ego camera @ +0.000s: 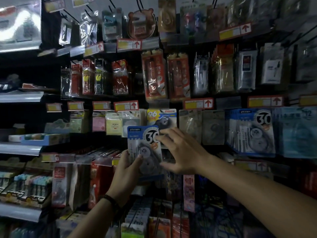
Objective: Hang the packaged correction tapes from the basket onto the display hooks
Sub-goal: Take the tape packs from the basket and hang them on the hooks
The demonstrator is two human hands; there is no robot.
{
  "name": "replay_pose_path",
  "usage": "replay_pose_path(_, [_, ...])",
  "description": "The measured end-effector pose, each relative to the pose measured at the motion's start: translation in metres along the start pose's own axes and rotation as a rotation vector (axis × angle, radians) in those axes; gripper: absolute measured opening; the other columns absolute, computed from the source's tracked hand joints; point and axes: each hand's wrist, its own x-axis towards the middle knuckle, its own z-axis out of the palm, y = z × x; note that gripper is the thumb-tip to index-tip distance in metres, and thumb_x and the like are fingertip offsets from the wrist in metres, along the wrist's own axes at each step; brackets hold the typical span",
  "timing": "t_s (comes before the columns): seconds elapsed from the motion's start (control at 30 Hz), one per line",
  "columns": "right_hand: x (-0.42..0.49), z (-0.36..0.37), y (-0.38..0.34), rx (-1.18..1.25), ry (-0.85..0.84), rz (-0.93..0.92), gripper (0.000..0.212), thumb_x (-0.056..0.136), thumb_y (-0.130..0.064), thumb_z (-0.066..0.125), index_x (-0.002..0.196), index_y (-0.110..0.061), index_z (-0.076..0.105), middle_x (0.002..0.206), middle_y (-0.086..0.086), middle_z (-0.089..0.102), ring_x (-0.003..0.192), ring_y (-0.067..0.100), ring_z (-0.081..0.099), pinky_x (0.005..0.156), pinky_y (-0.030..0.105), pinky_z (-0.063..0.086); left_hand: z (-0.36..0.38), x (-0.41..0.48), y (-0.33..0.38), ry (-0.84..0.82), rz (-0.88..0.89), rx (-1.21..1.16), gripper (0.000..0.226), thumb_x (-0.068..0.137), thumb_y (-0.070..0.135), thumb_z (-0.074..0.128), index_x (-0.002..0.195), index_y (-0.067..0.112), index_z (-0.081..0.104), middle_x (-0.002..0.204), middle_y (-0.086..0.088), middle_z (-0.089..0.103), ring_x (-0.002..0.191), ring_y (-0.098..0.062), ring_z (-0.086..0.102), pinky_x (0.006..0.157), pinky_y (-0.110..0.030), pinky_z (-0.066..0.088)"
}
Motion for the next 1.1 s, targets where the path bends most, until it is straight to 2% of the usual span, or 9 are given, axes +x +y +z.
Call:
replay_pose_path(0.07, [-0.021, -0.008, -0.004, 0.045, -0.041, -0.009, 0.105, 0.078, -0.075, 0.066, 0.160, -0.021, 0.030, 0.159, 0.005, 0.034, 0.147, 0.024, 0.033, 0.118, 0.041, 0.037, 0.018, -0.002, -0.005, -0.032, 0.015, -0.020, 0.024, 0.108, 0.013, 0.054, 0.131, 0.014, 0.057, 0.128, -0.012, 0.074, 0.112, -0.026, 0.075, 0.090, -0.045, 0.063])
replay_pose_path(0.17, [-0.048, -0.017, 0.002, 0.076, -0.044, 0.048, 0.115, 0.075, -0.076, 0.069, 0.165, -0.024, 0.020, 0.165, 0.002, 0.026, 0.152, 0.022, 0.024, 0.119, 0.038, 0.033, 0.052, -0.008, -0.007, -0.115, 0.031, -0.043, 0.028, 0.108, 0.014, 0.055, 0.136, 0.016, 0.057, 0.130, -0.009, 0.073, 0.116, -0.025, 0.074, 0.091, -0.042, 0.063])
replay_pose_path(0.27, [-0.078, -0.025, 0.012, 0.103, 0.013, 0.112, 0.107, 0.079, -0.065, 0.074, 0.163, -0.020, 0.026, 0.159, -0.003, 0.035, 0.145, 0.017, 0.033, 0.115, 0.038, 0.044, 0.092, -0.017, -0.005, -0.195, 0.037, -0.074, 0.031, 0.108, 0.014, 0.054, 0.138, 0.021, 0.055, 0.129, -0.004, 0.074, 0.115, -0.022, 0.075, 0.087, -0.040, 0.065])
replay_pose_path(0.4, [-0.117, -0.040, 0.030, 0.102, 0.076, 0.206, 0.101, 0.082, -0.054, 0.077, 0.164, -0.023, 0.026, 0.156, -0.009, 0.033, 0.144, 0.014, 0.034, 0.104, 0.031, 0.049, 0.146, -0.026, -0.009, -0.282, 0.053, -0.079, 0.031, 0.108, 0.013, 0.055, 0.139, 0.020, 0.054, 0.132, -0.003, 0.073, 0.121, -0.020, 0.072, 0.099, -0.046, 0.061])
replay_pose_path(0.47, [-0.133, -0.048, 0.044, 0.072, 0.060, 0.261, 0.098, 0.084, -0.051, 0.073, 0.164, -0.024, 0.024, 0.158, -0.008, 0.032, 0.146, 0.015, 0.032, 0.104, 0.034, 0.051, 0.168, -0.026, -0.011, -0.320, 0.068, -0.042, 0.031, 0.107, 0.015, 0.059, 0.137, 0.019, 0.055, 0.132, -0.004, 0.072, 0.119, -0.020, 0.072, 0.097, -0.043, 0.061])
replay_pose_path(0.53, [-0.149, -0.055, 0.061, 0.042, 0.048, 0.328, 0.097, 0.084, -0.051, 0.069, 0.165, -0.025, 0.023, 0.157, -0.007, 0.031, 0.147, 0.017, 0.032, 0.103, 0.039, 0.053, 0.186, -0.024, -0.013, -0.322, 0.098, 0.067, 0.030, 0.104, 0.021, 0.065, 0.133, 0.021, 0.056, 0.128, -0.004, 0.072, 0.113, -0.016, 0.073, 0.092, -0.036, 0.062])
replay_pose_path(0.63, [-0.173, -0.062, 0.089, -0.006, 0.074, 0.447, 0.094, 0.086, -0.053, 0.067, 0.165, -0.028, 0.022, 0.155, -0.010, 0.031, 0.145, 0.018, 0.035, 0.096, 0.040, 0.057, 0.203, -0.020, -0.017, -0.340, 0.178, 0.313, 0.031, 0.099, 0.030, 0.072, 0.125, 0.031, 0.055, 0.119, 0.005, 0.072, 0.101, -0.011, 0.074, 0.085, -0.038, 0.064])
replay_pose_path(0.8, [-0.199, -0.067, 0.122, -0.088, 0.053, 0.538, 0.093, 0.092, -0.053, 0.063, 0.167, -0.027, 0.015, 0.157, -0.011, 0.027, 0.144, 0.014, 0.027, 0.103, 0.034, 0.051, 0.216, -0.014, -0.021, -0.426, 0.473, 0.808, 0.023, 0.092, 0.040, 0.071, 0.112, 0.035, 0.059, 0.109, 0.015, 0.065, 0.096, -0.006, 0.067, 0.083, -0.037, 0.060])
replay_pose_path(1.1, [-0.192, -0.064, 0.155, -0.196, 0.003, 0.586, 0.090, 0.096, -0.042, 0.063, 0.167, -0.022, 0.011, 0.160, -0.004, 0.016, 0.146, 0.021, 0.022, 0.103, 0.040, 0.053, 0.232, -0.016, -0.006, -0.449, 0.538, 1.171, 0.027, 0.099, 0.046, 0.059, 0.123, 0.038, 0.056, 0.127, 0.013, 0.055, 0.108, -0.016, 0.063, 0.084, -0.038, 0.059])
